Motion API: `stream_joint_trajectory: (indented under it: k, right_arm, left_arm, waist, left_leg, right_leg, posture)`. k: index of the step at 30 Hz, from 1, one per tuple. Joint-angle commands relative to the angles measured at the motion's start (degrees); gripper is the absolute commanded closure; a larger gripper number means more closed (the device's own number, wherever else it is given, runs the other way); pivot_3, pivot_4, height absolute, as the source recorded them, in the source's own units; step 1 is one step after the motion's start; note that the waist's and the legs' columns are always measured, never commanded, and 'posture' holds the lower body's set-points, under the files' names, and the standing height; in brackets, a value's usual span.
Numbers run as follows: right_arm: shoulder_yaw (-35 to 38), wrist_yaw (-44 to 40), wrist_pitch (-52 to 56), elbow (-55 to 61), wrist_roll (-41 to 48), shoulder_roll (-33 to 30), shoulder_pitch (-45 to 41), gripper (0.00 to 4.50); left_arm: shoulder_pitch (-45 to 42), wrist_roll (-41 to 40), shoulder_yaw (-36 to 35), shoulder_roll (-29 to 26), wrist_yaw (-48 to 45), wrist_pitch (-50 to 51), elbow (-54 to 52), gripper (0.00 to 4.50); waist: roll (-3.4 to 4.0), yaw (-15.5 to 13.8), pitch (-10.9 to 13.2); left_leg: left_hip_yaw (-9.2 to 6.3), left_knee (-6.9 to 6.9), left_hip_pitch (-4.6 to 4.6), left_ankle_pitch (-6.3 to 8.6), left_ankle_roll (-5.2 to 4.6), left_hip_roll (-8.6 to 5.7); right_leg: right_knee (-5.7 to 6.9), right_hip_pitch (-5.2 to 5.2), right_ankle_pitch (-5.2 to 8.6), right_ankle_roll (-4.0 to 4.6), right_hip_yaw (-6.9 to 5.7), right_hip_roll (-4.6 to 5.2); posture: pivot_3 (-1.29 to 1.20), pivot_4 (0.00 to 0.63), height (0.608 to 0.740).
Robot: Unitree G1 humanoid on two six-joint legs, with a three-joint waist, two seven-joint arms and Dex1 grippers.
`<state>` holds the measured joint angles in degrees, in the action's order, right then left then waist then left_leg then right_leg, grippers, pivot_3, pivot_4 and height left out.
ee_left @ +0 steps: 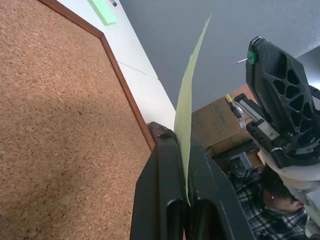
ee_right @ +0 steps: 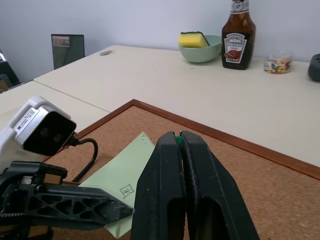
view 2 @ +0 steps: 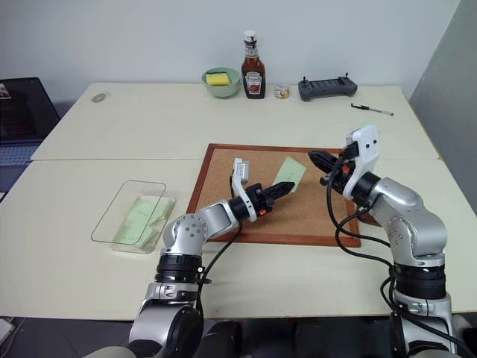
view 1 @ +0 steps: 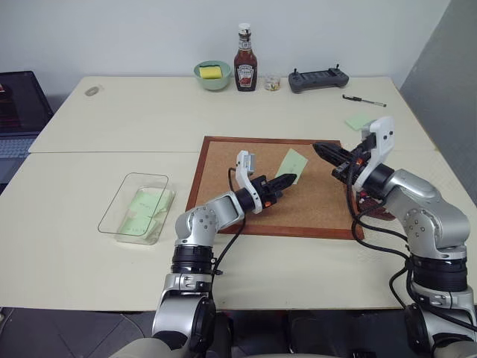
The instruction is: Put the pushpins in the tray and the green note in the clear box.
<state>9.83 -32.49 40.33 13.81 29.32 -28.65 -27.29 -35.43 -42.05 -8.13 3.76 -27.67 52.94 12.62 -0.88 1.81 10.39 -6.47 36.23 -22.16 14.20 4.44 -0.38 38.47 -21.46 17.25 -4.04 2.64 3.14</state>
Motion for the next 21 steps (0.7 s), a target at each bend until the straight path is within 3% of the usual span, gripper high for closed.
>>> stream_joint_trajectory:
  k: [1, 9, 20, 21]
  right_arm:
    - [3.38, -0.98, -3.53, 3.87, -3.51, -6.43, 4.82, 4.5]
    - [4.3, -2.8, -9.12, 3.25, -12.73, -17.15, 21.44, 4.5]
    - [-0.16, -2.23, -13.01, -4.69, -21.28, -19.52, 23.88, 4.5]
    - [-0.15, -2.15, -13.09, -5.13, -21.52, -19.33, 23.78, 4.27]
  left_arm:
    - [1.45, 1.48, 2.32, -0.75, -0.56, -1.28, -2.79, 4.47]
    - [2.31, 3.9, 6.28, -2.12, -2.31, -3.4, -4.4, 4.47]
    - [1.91, 5.71, 7.84, -2.59, -3.49, -4.91, -3.82, 4.47]
    - [2.02, 5.76, 7.8, -2.62, -3.48, -4.92, -3.91, 4.49]
  waist:
    - [0.0, -0.25, 0.0]
    - [0.0, 0.06, 0.0]
    - [0.01, -0.02, -0.01]
    - [0.01, -0.03, -0.01]
  left_leg:
    - [-0.01, 0.0, -0.03, 0.0, 0.0, 0.0]
    - [-0.01, -0.08, -0.21, 0.0, 0.01, 0.01]
    - [0.04, -0.06, -0.16, -0.02, 0.03, 0.03]
    - [0.04, -0.06, -0.16, -0.03, 0.05, 0.03]
  right_leg:
    - [-0.04, 0.01, 0.0, 0.0, -0.02, 0.0]
    - [-0.4, 0.02, -0.01, -0.01, -0.06, 0.01]
    - [-0.4, 0.05, -0.03, -0.06, -0.01, -0.01]
    - [-0.39, 0.05, -0.03, -0.06, -0.01, -0.01]
  posture:
    - [0.0, 0.15, 0.74]
    - [0.0, 0.15, 0.74]
    - [0.0, 0.15, 0.74]
    - [0.0, 0.15, 0.74]
